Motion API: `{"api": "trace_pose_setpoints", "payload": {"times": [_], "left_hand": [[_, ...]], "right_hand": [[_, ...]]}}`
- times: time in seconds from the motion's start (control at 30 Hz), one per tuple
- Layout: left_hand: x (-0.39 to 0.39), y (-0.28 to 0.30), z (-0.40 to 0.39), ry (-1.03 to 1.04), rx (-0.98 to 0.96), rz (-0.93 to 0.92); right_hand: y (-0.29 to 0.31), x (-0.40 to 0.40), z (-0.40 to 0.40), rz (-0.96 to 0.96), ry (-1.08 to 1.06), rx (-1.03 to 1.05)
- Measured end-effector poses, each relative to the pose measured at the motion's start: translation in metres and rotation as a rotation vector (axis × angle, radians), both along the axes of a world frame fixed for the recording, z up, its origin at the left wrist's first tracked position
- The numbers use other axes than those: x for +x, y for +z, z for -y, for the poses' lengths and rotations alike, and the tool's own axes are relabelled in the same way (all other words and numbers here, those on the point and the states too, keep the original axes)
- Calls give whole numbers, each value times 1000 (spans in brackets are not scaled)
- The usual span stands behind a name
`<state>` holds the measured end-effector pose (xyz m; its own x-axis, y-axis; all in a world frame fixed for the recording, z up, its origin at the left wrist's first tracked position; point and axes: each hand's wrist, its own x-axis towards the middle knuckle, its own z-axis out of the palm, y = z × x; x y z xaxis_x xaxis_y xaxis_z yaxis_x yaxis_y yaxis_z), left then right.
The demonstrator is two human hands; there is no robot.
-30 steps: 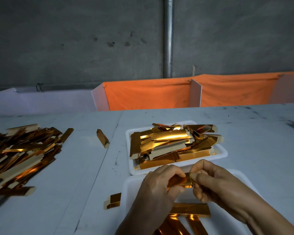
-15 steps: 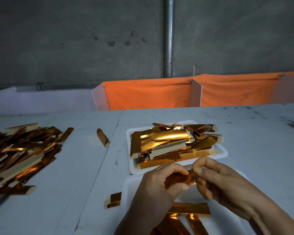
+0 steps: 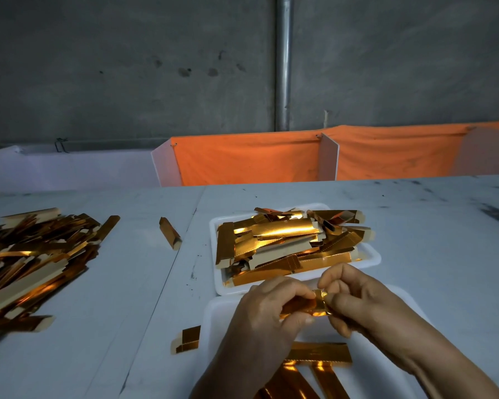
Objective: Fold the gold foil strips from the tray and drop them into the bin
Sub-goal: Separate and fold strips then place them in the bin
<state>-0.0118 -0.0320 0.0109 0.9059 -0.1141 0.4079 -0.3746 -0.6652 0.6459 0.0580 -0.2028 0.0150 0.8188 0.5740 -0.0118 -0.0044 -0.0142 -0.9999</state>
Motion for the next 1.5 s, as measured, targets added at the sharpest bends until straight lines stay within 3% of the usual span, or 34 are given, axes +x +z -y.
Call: {"api": "trace_pose_setpoints", "payload": {"times": [0.2, 0.33, 0.53, 0.9, 1.33, 1.5], "left_hand": [[2, -3, 2, -24, 99, 8], [0, 0, 4, 20, -9, -42], [0, 0, 4, -5, 6, -23], [0, 1, 4, 0, -88, -63], [-1, 2, 3, -22, -53, -92], [-2, 2, 2, -7, -90, -95]], "right_hand": [[-5, 0, -1, -34, -72, -39], [-2, -2, 0, -120, -60, 31], [0, -2, 2, -60, -12, 23], [3, -3, 1, -196, -48, 127], [4, -4, 2, -182, -36, 51], [5, -4, 3, -325, -21, 136]]}}
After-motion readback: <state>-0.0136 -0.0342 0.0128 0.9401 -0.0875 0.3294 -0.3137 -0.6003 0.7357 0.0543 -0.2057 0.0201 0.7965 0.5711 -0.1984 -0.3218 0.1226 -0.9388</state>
